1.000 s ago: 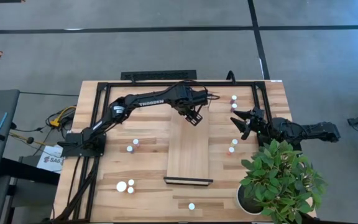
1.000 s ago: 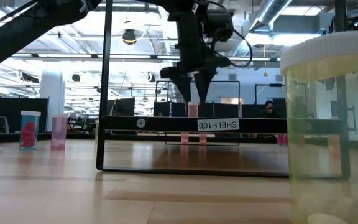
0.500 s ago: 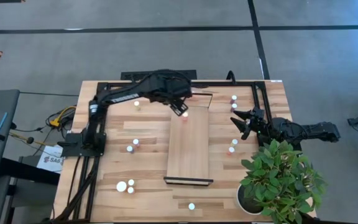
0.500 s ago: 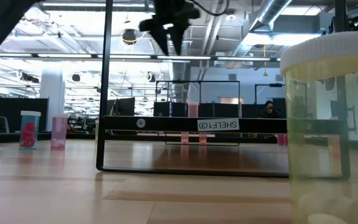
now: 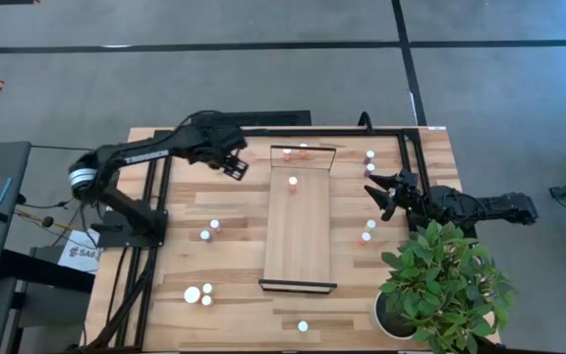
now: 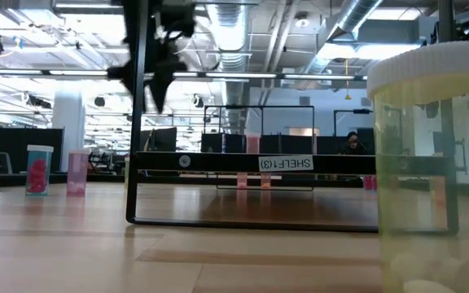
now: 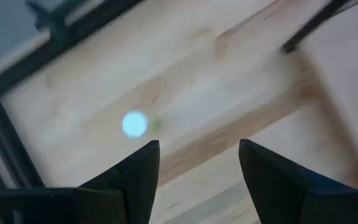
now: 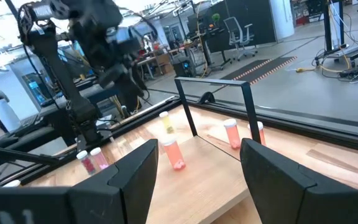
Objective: Pick and place medicine bottles onto shelf by color
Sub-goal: Put the yellow pill bottle on the shelf
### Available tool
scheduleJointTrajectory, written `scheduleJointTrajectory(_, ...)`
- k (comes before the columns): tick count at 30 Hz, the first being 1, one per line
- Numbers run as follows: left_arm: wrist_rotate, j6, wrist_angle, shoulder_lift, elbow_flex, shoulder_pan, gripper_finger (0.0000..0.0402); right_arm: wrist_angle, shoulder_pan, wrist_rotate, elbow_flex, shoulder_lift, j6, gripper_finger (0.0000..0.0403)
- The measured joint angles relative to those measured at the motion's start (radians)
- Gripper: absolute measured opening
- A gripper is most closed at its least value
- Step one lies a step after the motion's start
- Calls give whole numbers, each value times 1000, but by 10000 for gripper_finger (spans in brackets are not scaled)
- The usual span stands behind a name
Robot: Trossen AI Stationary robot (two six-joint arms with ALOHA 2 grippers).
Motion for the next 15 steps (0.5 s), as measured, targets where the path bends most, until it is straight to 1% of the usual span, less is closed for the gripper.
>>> scheduleJointTrajectory(2, 13, 6, 71, -44, -101, 37, 207, 0, 0, 0, 0, 0, 0, 251)
scheduleJointTrajectory(4, 29, 24, 138, -67, -177, 74, 207, 0, 0, 0, 0, 0, 0, 251)
scheduleJointTrajectory(7, 50, 68, 213, -75, -252, 119, 207, 0, 0, 0, 0, 0, 0, 251)
scheduleJointTrajectory(10, 55, 96, 271, -74, -279, 149, 207, 0, 0, 0, 0, 0, 0, 251)
scheduleJointTrajectory(15, -4, 95, 284, -64, -279, 175, 207, 0, 0, 0, 0, 0, 0, 251)
